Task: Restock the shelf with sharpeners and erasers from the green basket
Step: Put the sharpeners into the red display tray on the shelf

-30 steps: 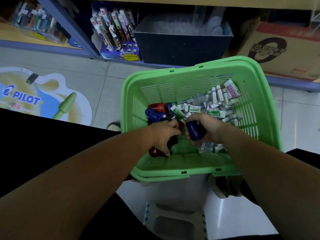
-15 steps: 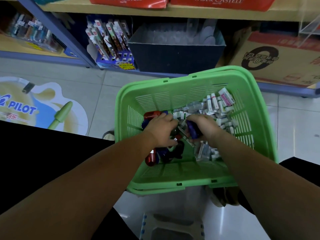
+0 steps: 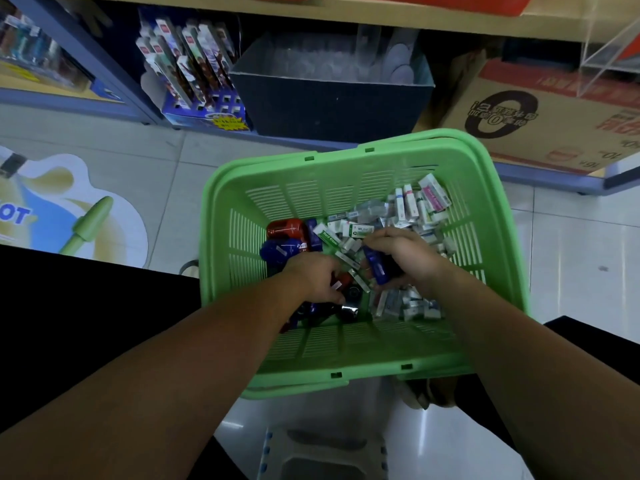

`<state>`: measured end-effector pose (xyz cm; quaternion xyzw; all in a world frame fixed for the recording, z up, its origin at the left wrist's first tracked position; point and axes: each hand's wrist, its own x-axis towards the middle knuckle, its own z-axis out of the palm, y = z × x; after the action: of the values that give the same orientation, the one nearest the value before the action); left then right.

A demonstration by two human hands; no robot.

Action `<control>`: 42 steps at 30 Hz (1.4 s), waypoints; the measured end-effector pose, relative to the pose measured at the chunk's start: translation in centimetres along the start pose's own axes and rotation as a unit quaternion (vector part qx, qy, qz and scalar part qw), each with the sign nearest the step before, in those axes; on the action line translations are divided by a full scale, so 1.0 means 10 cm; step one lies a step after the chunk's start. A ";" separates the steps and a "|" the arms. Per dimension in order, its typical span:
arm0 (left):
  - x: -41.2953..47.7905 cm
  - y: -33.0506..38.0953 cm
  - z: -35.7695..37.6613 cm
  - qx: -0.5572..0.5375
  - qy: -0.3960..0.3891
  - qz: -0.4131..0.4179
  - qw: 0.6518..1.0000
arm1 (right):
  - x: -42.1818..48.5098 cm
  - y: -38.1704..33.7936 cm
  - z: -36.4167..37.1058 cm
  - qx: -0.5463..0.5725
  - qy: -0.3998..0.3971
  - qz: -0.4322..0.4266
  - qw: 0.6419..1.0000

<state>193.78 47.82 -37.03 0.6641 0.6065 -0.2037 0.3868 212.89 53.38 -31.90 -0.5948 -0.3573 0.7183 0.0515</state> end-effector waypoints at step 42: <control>-1.72 0.44 -3.26 -0.505 0.187 0.146 0.830 | -1.85 -2.80 -0.39 -0.013 0.010 -0.192 0.981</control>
<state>188.44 61.68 -2.99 0.4822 0.5815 0.3184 0.5728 211.78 66.64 -0.83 -0.5228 -0.4735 0.6844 0.1844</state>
